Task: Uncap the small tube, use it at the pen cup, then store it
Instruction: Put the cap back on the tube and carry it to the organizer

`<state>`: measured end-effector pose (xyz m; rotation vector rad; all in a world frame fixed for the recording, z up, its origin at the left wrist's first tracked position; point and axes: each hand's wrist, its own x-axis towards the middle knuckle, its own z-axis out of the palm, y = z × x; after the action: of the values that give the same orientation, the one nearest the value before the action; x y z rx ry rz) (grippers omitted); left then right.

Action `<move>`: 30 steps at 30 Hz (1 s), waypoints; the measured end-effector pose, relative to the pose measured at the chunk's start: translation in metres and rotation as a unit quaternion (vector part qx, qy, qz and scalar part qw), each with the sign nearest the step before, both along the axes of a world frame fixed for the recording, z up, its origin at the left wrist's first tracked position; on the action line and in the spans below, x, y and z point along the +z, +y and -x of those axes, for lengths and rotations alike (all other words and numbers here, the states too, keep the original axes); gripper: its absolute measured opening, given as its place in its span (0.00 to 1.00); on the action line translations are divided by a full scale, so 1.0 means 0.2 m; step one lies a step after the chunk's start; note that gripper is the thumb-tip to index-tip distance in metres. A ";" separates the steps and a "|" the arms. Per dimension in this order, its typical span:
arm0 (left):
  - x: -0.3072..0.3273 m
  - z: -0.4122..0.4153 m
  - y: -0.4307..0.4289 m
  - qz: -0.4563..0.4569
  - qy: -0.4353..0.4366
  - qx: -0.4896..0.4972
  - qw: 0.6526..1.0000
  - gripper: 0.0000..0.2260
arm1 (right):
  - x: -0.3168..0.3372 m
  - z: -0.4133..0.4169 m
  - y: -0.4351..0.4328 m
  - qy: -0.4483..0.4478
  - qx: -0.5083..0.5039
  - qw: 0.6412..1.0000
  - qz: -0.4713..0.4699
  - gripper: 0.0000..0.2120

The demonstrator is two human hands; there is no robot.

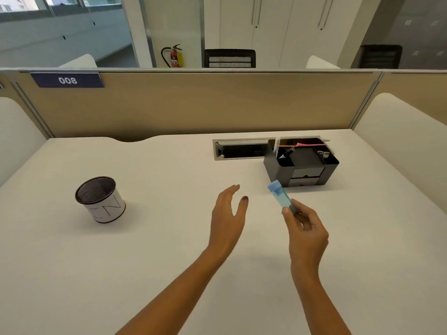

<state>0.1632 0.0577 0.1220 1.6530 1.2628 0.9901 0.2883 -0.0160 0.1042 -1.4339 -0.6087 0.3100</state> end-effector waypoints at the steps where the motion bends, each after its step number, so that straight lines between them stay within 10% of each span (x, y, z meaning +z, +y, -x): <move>1: -0.01 -0.06 0.03 -0.015 0.026 -0.018 0.999 0.21 | 0.00 -0.05 0.02 -0.004 -0.014 1.000 0.000 0.13; 18: -0.23 -0.71 0.49 -0.262 0.342 -0.175 0.885 0.32 | 0.00 -0.65 0.47 -0.054 -0.178 0.983 0.008 0.14; 30: -0.33 -0.78 0.50 -0.251 0.282 -0.172 0.910 0.31 | -0.06 -0.90 0.73 -0.150 -0.228 0.961 0.040 0.15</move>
<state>0.3184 0.1569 0.0557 2.5977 1.0431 0.6624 0.4689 0.1299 0.0920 -1.6654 -0.4916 -0.2549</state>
